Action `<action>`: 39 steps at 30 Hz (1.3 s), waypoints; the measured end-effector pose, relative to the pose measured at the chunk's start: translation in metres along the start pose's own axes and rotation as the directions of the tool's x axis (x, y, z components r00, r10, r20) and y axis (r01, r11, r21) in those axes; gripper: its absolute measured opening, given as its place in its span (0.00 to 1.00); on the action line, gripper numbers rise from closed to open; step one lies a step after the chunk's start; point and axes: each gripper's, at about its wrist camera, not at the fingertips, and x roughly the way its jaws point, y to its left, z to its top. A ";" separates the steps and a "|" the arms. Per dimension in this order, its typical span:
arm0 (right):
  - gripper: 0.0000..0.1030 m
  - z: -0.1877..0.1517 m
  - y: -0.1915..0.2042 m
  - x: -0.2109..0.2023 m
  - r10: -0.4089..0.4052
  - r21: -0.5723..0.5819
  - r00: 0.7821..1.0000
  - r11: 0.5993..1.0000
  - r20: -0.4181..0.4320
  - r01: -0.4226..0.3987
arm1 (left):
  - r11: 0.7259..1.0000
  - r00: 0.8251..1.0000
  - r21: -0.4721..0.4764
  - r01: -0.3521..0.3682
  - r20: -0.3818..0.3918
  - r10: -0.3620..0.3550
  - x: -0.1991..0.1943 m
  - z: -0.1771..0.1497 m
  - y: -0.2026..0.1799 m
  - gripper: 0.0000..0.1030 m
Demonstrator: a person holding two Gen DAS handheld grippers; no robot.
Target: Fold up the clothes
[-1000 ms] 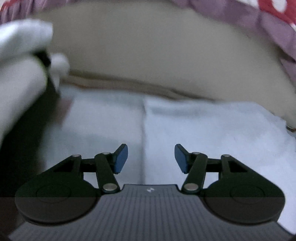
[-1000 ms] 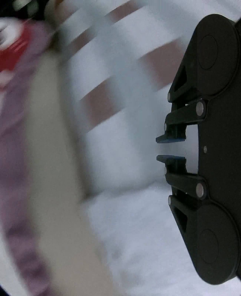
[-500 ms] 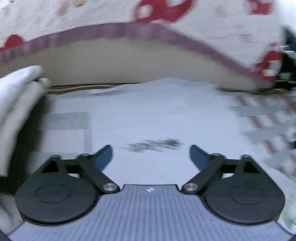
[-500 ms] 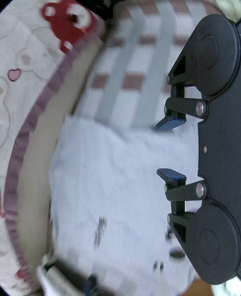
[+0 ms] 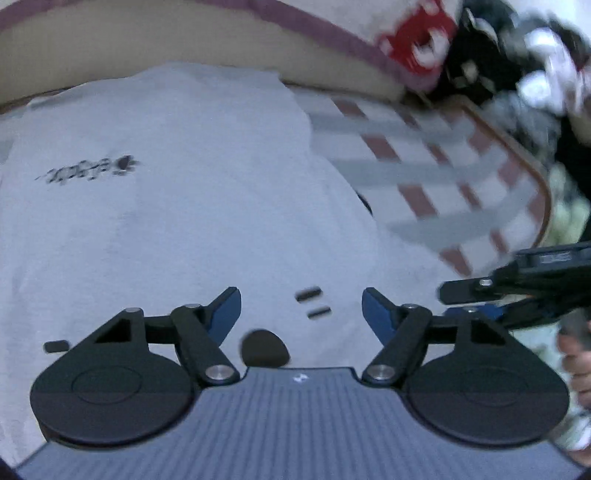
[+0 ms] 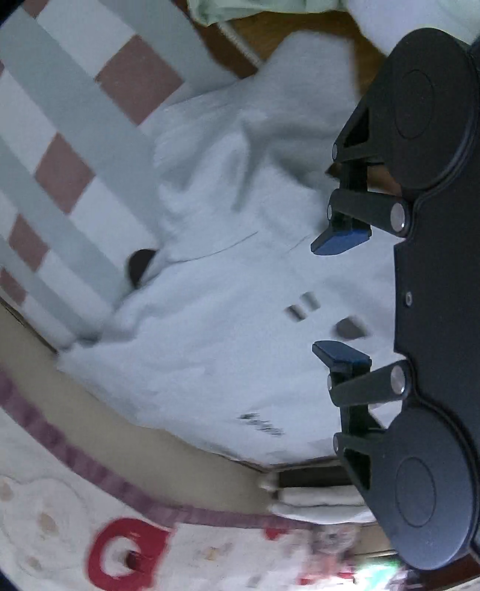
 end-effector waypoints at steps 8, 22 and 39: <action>0.69 -0.006 -0.025 -0.032 -0.040 0.012 0.997 0.999 0.064 0.039 | 0.987 1.000 0.163 0.006 -0.026 -0.002 0.013 -0.028 -0.032 0.70; 0.71 -0.005 -0.084 0.019 0.132 0.398 0.991 0.908 0.030 -0.133 | 0.946 0.975 0.290 0.145 -0.203 -0.088 0.052 -0.062 -0.080 0.82; 0.04 -0.024 -0.014 -0.035 -0.112 -0.230 0.692 0.895 0.713 0.382 | 0.978 0.962 0.059 0.201 -0.200 -0.186 0.028 -0.058 -0.053 0.08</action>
